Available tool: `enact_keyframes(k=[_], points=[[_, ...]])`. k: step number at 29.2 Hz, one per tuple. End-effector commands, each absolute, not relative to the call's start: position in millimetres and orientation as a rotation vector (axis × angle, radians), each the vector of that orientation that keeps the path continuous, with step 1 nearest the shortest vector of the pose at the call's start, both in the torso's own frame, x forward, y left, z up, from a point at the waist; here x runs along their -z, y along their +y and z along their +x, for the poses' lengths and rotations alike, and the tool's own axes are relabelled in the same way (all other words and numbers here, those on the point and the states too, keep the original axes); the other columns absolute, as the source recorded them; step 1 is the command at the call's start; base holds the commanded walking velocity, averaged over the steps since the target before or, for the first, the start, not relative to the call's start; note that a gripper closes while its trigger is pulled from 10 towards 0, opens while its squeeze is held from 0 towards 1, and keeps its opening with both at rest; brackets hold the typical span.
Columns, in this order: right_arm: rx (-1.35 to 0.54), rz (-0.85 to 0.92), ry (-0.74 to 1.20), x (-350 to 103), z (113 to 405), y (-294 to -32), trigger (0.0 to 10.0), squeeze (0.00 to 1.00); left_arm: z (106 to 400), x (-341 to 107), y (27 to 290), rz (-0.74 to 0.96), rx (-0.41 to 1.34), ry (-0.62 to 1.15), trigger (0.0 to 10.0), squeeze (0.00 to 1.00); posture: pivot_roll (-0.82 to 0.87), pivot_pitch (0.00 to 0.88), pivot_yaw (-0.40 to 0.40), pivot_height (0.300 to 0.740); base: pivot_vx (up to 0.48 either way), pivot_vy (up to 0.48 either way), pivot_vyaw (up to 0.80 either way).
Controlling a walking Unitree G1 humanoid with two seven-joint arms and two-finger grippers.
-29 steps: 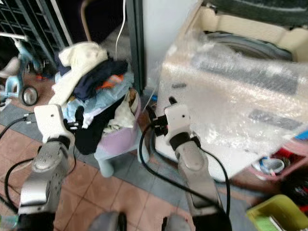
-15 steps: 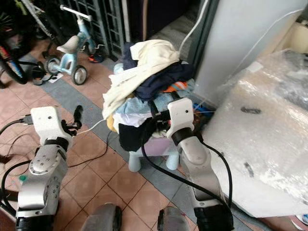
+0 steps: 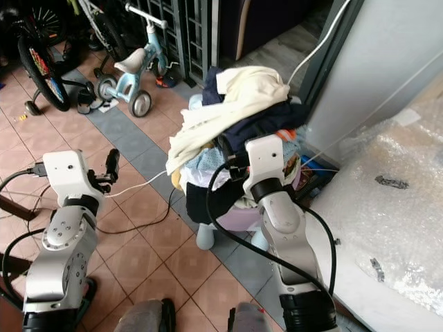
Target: Clothes washing
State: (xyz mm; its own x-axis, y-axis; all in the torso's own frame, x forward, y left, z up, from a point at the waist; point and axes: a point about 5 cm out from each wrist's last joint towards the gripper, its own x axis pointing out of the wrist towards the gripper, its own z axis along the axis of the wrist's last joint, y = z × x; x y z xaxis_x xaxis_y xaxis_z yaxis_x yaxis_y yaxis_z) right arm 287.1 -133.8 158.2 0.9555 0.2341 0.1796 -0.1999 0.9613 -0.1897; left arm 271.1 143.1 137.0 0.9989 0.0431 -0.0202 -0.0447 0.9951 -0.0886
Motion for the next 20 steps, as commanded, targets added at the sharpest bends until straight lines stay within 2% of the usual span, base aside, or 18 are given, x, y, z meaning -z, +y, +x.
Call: enact_keyframes(k=[1,8,16,17,18,20], points=[[-0.24,-0.162,-0.228,-162,288,-125,10.0,0.0,269,-133,154,-0.071,-0.081,0.031,10.0,0.0,-0.02,0.159,0.006,0.74,0.454,0.0,0.0],[-0.275,-0.201,-0.276,-172,298,-121,10.0,0.0,270,-131,153,-0.072,-0.095,0.047,10.0,0.0,-0.01,0.161,0.004,0.74,0.394,0.0,0.0],[-0.297,-0.315,-0.295,-176,310,-116,10.0,0.0,270,-131,151,-0.066,-0.09,0.042,10.0,0.0,0.0,0.157,-0.004,0.74,0.0,0.0,0.0],[-0.308,-0.356,-0.246,-172,316,-116,8.6,0.0,269,-130,151,-0.061,-0.092,0.044,10.0,0.0,0.01,0.155,-0.008,0.74,0.0,0.0,0.0],[-0.317,-0.368,-0.221,-170,318,-115,1.0,0.0,269,-130,151,-0.059,-0.093,0.044,10.0,0.0,0.01,0.155,-0.008,0.74,0.0,0.0,0.0],[-0.317,-0.368,-0.221,-170,318,-115,1.0,0.0,269,-130,151,-0.059,-0.093,0.044,10.0,0.0,0.01,0.155,-0.008,0.74,0.0,0.0,0.0]])
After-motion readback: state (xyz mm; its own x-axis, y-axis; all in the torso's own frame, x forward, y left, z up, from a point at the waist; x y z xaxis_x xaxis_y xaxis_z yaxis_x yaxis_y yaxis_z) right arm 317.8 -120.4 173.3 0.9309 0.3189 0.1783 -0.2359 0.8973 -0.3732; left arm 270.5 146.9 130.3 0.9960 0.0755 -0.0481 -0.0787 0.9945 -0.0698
